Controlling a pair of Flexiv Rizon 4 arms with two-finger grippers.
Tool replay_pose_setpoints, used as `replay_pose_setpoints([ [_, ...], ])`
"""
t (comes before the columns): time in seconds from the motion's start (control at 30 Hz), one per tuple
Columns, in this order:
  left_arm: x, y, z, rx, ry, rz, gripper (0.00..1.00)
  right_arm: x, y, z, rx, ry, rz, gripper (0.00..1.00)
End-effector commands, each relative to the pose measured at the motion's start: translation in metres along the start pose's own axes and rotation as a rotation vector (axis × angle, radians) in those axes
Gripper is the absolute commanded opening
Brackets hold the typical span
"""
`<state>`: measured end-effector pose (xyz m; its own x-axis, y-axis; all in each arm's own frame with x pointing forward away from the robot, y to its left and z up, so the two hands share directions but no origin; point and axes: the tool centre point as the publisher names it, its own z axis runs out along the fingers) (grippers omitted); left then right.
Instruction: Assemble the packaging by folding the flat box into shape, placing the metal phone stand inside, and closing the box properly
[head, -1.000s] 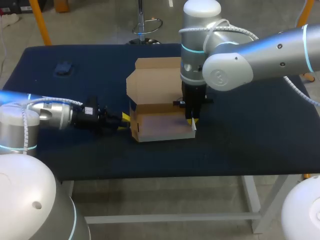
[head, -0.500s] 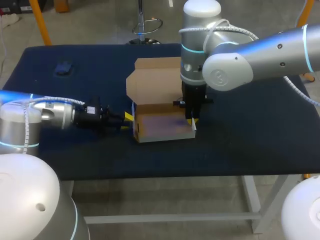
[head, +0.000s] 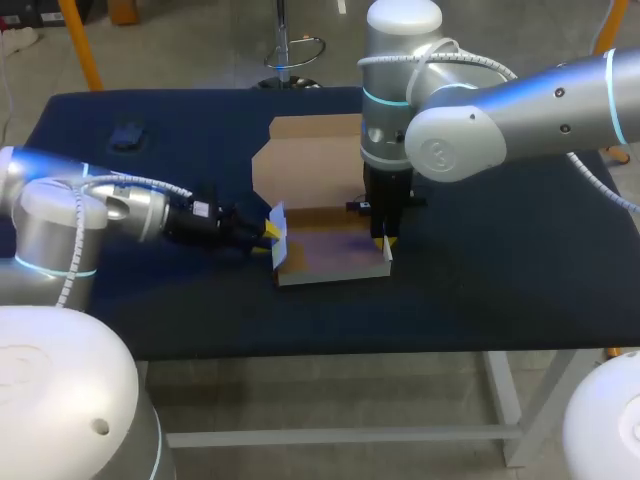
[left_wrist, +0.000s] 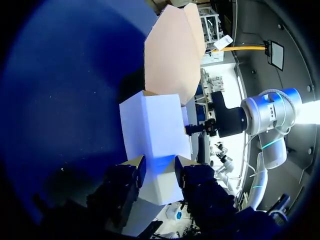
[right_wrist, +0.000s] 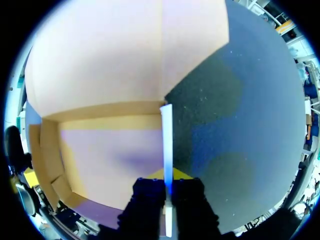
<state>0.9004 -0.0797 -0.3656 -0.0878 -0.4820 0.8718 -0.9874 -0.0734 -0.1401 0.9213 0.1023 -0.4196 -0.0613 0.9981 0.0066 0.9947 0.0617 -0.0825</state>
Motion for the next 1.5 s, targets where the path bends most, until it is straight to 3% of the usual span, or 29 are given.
replay_pose_setpoints([
  [0.03,0.008,0.001,0.005,0.002,-0.079,-0.006,0.43,0.001,0.001,0.000,0.004,-0.002,-0.001,0.00],
  [0.2,0.009,0.001,0.009,0.021,-0.188,0.000,0.42,0.001,0.001,0.000,0.004,-0.002,-0.001,0.00],
  [0.83,-0.001,0.002,0.017,0.015,-0.428,0.005,0.48,0.001,0.001,0.000,0.004,-0.002,-0.001,0.00],
  [1.27,-0.004,0.003,0.021,-0.019,-0.590,0.011,0.40,0.001,0.001,0.000,0.004,-0.002,-0.001,0.00],
  [1.5,-0.011,0.002,0.025,-0.059,-0.734,0.018,0.37,0.001,0.001,0.000,0.004,-0.002,-0.001,0.00],
])
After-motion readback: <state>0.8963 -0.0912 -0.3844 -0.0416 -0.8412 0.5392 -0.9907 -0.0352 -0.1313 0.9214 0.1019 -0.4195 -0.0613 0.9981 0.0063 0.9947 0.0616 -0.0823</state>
